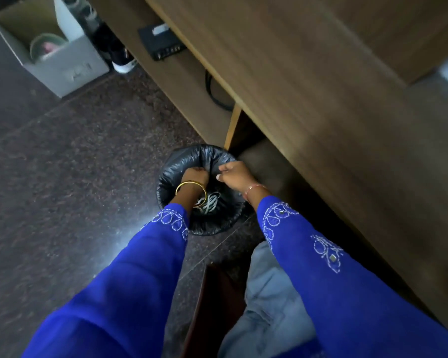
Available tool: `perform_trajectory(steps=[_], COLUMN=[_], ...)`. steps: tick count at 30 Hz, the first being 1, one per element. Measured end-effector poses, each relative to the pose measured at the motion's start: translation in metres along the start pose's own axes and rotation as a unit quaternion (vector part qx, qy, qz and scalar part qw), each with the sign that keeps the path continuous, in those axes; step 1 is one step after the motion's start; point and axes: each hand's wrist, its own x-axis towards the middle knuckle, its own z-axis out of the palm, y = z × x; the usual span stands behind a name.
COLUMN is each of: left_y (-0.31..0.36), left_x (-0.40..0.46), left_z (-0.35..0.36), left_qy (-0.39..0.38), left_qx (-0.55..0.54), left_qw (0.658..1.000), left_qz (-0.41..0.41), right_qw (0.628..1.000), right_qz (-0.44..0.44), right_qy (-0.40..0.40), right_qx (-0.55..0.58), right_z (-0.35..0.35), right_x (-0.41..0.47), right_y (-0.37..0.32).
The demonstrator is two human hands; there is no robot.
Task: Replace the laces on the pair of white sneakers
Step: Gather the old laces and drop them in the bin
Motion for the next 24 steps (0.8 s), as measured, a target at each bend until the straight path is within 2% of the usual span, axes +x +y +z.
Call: perform_trajectory(steps=[4,8,15,20,24], left_y=[0.026,0.049,0.102,0.135,0.157], left_x=[-0.032,-0.072,-0.155,-0.213,-0.252], left_z=[-0.008,-0.026,-0.046,-0.020,0.019], left_qy=[0.009,0.056,0.124,0.121,0.088], left_qx=[-0.008,0.012,0.080,0.119,0.149], left_qw=[0.999,0.991,0.955,0.924,0.900], left_qz=[0.052,0.121,0.257,0.344,0.400], right_qw=[0.999,0.998,0.986,0.973,0.963], right_qz=[-0.041,-0.050,-0.124,-0.133,-0.132], right_qy=[0.026,0.044,0.111,0.188,0.235], right_qx=[-0.001,0.003,0.003,0.002,0.014], right_z=[-0.026,-0.052,-0.111,-0.155,-0.190], right_x=[-0.034,-0.077,-0.168,-0.226,-0.267], right_y=[-0.020,-0.042,-0.058,-0.037,-0.008])
